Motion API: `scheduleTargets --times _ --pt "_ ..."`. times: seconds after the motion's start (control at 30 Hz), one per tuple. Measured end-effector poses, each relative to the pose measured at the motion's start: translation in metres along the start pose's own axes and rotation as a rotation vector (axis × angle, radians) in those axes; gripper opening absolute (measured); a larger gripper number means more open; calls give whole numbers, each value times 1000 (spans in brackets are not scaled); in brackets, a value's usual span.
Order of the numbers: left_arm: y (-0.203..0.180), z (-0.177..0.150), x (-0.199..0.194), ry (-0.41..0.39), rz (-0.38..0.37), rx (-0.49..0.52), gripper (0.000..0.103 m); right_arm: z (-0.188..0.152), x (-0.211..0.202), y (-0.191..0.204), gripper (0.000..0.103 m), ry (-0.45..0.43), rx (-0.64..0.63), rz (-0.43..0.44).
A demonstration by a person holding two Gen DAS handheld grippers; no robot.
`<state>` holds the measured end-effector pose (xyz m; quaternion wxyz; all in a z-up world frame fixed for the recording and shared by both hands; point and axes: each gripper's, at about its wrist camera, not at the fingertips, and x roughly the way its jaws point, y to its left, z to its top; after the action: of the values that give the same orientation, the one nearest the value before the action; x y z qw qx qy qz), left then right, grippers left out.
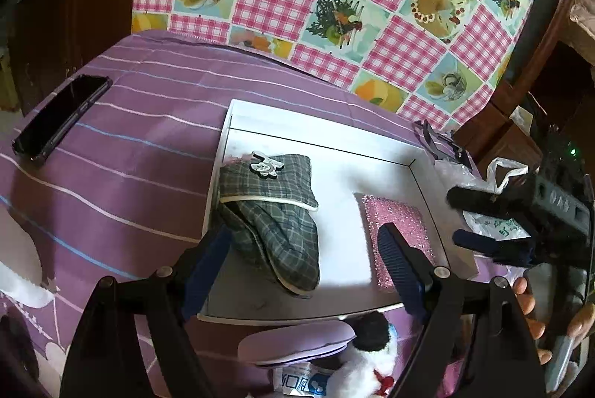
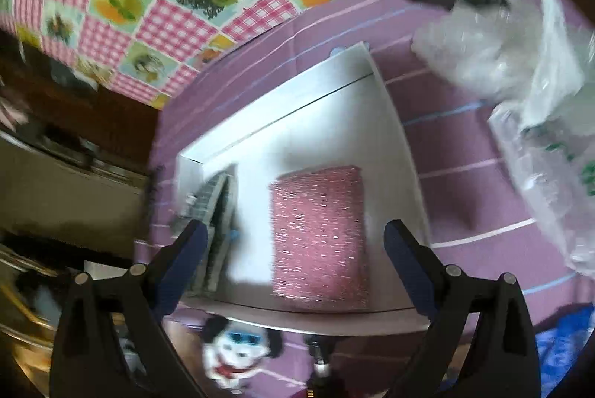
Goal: Organize soft objects
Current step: 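Open both tools and withdraw them from the white box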
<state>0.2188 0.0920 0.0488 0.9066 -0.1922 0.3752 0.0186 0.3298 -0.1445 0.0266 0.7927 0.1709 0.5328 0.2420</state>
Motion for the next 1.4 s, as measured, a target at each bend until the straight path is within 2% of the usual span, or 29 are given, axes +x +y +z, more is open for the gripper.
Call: scheduleTargets --times 0.1,0.3,0.4,0.47,0.57,0.7,0.8,0.87,0.97,1.07,1.17,1.27,1.4 --pt "-7 0 -2 -9 15 27 82 -4 -7 16 98 -32 -103 -142" --pt "-23 -6 -24 -120 96 105 82 -17 -35 20 98 -92 -139 -189" --pt "-28 -12 -39 -142 92 97 82 -35 -60 28 98 -143 -200 -223" --pt "-28 -19 -52 -177 83 81 82 -49 -78 31 98 -183 -229 -221" --pt "-30 -38 -79 -231 59 101 82 -76 -108 33 98 -281 -247 -145" --pt "-30 -69 -111 -218 132 123 82 -122 -132 34 98 -369 -300 -115" --pt "-22 -87 -126 -184 129 82 83 -146 -135 33 98 -374 -321 -142" --pt "-16 -97 -129 -154 116 47 83 -162 -135 25 98 -367 -284 -130" --pt "-13 -112 -128 -142 145 20 83 -182 -130 10 98 -363 -230 -96" --pt "-18 -127 -127 -134 164 52 83 -201 -121 -2 98 -418 -199 -120" --pt "-29 -136 -130 -128 207 97 83 -209 -113 1 98 -435 -255 -185" --pt "-40 -146 -138 -139 199 131 83 -207 -109 6 98 -447 -293 -212" --pt "-51 -154 -150 -161 202 176 85 -209 -108 -2 98 -451 -271 -249"
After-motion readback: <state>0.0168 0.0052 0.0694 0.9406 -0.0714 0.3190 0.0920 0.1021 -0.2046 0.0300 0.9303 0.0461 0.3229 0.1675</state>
